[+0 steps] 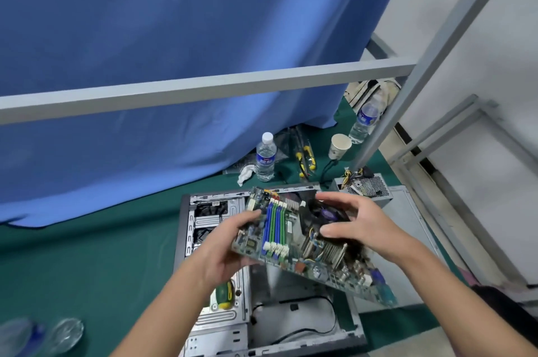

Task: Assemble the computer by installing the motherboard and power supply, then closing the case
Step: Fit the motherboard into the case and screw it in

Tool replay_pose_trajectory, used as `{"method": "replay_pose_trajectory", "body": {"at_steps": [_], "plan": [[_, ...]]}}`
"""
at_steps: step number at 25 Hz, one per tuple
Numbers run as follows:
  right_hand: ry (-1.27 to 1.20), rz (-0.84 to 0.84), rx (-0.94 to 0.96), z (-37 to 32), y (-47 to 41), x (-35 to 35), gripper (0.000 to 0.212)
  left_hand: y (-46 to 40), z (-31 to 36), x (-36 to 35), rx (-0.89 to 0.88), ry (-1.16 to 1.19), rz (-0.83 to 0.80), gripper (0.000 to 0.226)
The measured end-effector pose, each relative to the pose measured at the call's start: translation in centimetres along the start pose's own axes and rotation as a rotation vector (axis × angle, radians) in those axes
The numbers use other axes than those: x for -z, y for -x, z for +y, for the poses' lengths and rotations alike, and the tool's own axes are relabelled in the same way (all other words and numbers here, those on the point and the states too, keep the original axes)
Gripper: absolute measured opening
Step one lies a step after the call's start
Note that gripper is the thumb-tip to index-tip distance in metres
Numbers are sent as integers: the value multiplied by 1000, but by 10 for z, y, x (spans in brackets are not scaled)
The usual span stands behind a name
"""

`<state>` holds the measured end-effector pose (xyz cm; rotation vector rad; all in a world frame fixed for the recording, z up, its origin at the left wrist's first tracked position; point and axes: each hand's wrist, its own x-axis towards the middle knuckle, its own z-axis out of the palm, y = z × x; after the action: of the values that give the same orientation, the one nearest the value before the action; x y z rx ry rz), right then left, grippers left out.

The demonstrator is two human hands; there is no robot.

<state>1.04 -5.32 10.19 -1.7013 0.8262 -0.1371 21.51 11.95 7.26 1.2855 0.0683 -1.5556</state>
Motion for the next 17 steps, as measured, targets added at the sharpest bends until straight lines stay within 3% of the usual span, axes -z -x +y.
{"method": "replay_pose_trajectory", "body": {"at_steps": [4, 8, 12, 17], "plan": [[95, 11, 76, -4, 3, 0, 85, -4, -2, 9, 44, -11, -74, 52], [677, -22, 244, -11, -6, -11, 94, -22, -22, 23, 20, -157, 66, 81], [989, -69, 349, 1, -20, -29, 100, -32, -47, 20, -30, -173, 226, 60], [959, -124, 261, 14, -43, -39, 99, -39, -50, 22, -43, -261, 336, 59]]}}
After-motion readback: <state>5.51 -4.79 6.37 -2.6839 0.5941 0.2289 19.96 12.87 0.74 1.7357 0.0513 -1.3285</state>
